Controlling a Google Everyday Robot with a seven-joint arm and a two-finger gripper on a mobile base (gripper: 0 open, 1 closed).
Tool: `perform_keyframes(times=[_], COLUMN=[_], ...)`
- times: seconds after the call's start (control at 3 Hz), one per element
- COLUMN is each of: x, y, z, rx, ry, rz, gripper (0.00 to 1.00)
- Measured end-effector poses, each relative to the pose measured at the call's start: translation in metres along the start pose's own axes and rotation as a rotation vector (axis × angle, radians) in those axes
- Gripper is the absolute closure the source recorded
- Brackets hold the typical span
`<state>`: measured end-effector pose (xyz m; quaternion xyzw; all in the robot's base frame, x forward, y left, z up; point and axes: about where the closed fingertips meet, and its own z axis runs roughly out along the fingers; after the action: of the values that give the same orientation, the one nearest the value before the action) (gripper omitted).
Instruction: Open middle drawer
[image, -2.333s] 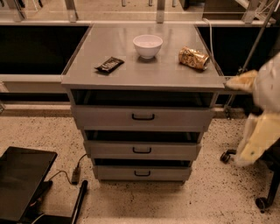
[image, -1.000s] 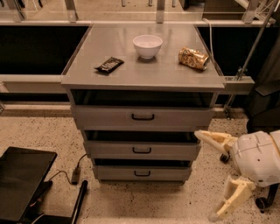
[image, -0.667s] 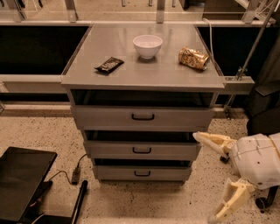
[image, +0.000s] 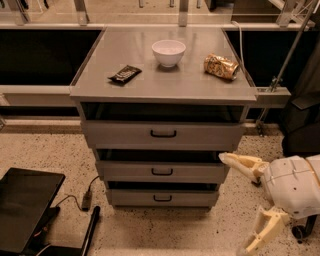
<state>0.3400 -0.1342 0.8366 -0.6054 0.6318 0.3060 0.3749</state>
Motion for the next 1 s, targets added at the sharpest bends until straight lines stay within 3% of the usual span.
perform_keyframes(times=[0.33,0.67,1.0], x=[0.000,0.008,0.028], y=[0.000,-0.016,-0.065], z=[0.000,0.004,0.012], rx=[0.000,0.057,0.182], ry=[0.000,0.077,0.280], rz=[0.000,0.001,0.004], gripper=[0.00,0.00,0.00])
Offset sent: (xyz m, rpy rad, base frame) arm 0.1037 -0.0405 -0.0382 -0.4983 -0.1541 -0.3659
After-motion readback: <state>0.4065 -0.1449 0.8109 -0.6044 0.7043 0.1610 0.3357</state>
